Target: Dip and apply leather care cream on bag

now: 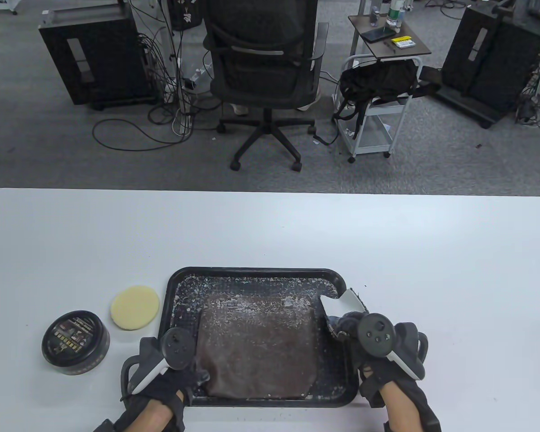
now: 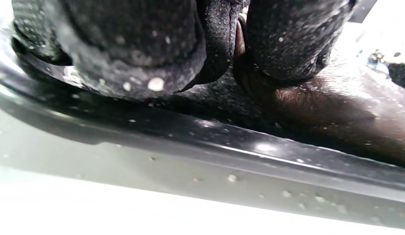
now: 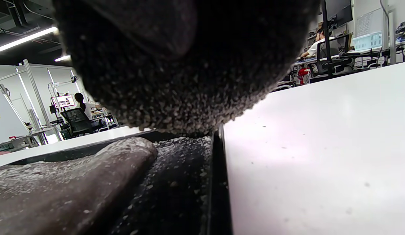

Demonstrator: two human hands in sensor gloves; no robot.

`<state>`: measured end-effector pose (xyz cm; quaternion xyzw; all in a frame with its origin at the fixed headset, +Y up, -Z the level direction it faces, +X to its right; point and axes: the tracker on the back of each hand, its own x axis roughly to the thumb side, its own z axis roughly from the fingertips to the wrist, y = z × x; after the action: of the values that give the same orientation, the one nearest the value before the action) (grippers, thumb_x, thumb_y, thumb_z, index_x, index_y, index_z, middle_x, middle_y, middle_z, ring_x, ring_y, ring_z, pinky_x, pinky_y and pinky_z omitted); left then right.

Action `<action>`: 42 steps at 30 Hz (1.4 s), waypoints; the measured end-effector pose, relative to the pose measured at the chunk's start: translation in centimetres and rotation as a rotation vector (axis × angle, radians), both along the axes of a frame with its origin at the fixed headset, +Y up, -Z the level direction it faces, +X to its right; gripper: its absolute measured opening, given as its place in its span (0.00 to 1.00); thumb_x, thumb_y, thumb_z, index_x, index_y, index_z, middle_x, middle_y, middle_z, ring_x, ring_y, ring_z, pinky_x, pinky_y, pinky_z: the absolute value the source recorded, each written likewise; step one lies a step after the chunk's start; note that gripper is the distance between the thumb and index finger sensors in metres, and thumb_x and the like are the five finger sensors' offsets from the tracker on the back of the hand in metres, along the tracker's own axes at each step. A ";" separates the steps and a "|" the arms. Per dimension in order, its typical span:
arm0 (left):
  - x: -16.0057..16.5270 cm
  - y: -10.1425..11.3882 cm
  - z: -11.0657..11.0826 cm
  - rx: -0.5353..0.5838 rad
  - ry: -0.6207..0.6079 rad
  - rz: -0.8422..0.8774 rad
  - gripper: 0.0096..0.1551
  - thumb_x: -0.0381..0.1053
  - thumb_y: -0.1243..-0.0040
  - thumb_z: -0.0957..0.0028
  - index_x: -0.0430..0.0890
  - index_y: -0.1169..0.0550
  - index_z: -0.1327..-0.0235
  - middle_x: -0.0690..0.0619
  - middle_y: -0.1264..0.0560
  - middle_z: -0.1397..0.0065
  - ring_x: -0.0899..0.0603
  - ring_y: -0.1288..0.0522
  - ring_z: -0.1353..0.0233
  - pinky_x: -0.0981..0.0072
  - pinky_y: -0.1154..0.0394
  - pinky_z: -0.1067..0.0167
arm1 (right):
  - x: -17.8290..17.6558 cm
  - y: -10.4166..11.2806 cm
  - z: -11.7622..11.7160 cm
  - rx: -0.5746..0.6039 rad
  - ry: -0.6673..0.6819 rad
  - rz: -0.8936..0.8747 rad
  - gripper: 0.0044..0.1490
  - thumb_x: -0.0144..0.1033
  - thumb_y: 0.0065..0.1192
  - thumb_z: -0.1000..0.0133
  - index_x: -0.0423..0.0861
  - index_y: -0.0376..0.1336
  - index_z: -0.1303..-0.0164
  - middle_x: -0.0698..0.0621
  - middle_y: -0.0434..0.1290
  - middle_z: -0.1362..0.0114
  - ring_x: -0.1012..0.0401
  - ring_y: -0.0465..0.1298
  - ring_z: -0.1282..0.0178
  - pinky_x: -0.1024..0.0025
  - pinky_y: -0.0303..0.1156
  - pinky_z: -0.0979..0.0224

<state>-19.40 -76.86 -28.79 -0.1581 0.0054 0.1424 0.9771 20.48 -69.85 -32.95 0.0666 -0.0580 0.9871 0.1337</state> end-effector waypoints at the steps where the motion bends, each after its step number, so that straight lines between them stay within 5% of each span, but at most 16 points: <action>1: 0.1 0.1 0.1 0.008 0.001 -0.019 0.31 0.60 0.31 0.62 0.40 0.17 0.55 0.41 0.17 0.53 0.51 0.14 0.73 0.53 0.18 0.60 | 0.1 0.1 0.1 0.007 -0.003 -0.005 0.27 0.26 0.63 0.54 0.61 0.78 0.51 0.58 0.79 0.34 0.55 0.78 0.31 0.47 0.68 0.28; 10: -0.6 1.8 0.8 0.113 0.036 -0.077 0.34 0.60 0.31 0.62 0.43 0.22 0.47 0.42 0.21 0.44 0.50 0.15 0.66 0.52 0.20 0.52 | 1.9 1.2 0.6 0.124 -0.097 -0.032 0.27 0.26 0.62 0.53 0.60 0.77 0.48 0.58 0.78 0.32 0.54 0.76 0.30 0.46 0.67 0.27; 16: -2.2 4.0 0.8 0.257 0.050 0.044 0.44 0.59 0.32 0.61 0.45 0.34 0.32 0.41 0.34 0.28 0.42 0.19 0.42 0.50 0.24 0.47 | 3.9 0.8 0.2 0.137 -0.191 0.033 0.28 0.27 0.63 0.53 0.60 0.76 0.46 0.57 0.77 0.31 0.54 0.76 0.29 0.46 0.66 0.26; 21: -3.0 5.1 0.4 0.331 0.041 0.062 0.49 0.60 0.32 0.60 0.50 0.42 0.27 0.47 0.46 0.20 0.39 0.35 0.24 0.44 0.31 0.35 | 5.2 -0.8 -0.7 0.037 -0.230 0.067 0.29 0.28 0.63 0.53 0.61 0.76 0.45 0.58 0.77 0.30 0.53 0.75 0.29 0.46 0.66 0.26; 26: -4.1 5.1 -0.1 0.360 0.043 0.058 0.53 0.62 0.33 0.60 0.55 0.49 0.26 0.55 0.57 0.18 0.41 0.50 0.16 0.37 0.42 0.26 | 5.2 -3.1 -1.6 -0.148 -0.215 0.142 0.30 0.29 0.63 0.53 0.60 0.74 0.41 0.57 0.73 0.26 0.50 0.71 0.25 0.42 0.61 0.24; 28: -4.4 4.8 -0.1 0.401 0.030 0.106 0.56 0.62 0.33 0.59 0.59 0.54 0.26 0.58 0.64 0.18 0.42 0.60 0.15 0.35 0.50 0.23 | 5.1 -3.9 -1.7 -0.267 -0.203 0.171 0.32 0.29 0.64 0.53 0.59 0.72 0.37 0.56 0.68 0.22 0.48 0.66 0.21 0.39 0.56 0.23; 35: -5.5 3.1 -0.9 0.358 0.039 0.170 0.57 0.63 0.33 0.59 0.59 0.55 0.26 0.60 0.69 0.20 0.43 0.70 0.16 0.33 0.59 0.22 | 5.0 -4.9 -1.5 -0.578 -0.170 0.229 0.51 0.31 0.73 0.58 0.55 0.54 0.22 0.49 0.44 0.15 0.40 0.42 0.18 0.30 0.36 0.27; 42: -7.7 4.6 -0.9 0.313 0.110 0.099 0.58 0.62 0.32 0.59 0.58 0.54 0.26 0.60 0.70 0.20 0.43 0.70 0.16 0.34 0.58 0.22 | 4.8 -1.9 -0.3 -0.500 -0.067 0.171 0.72 0.49 0.80 0.64 0.50 0.40 0.18 0.44 0.26 0.19 0.35 0.26 0.25 0.27 0.26 0.36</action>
<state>-27.10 -72.24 -29.66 0.0040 0.0290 0.1981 0.9798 25.24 -71.77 -33.21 0.0036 0.1889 0.9801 0.0602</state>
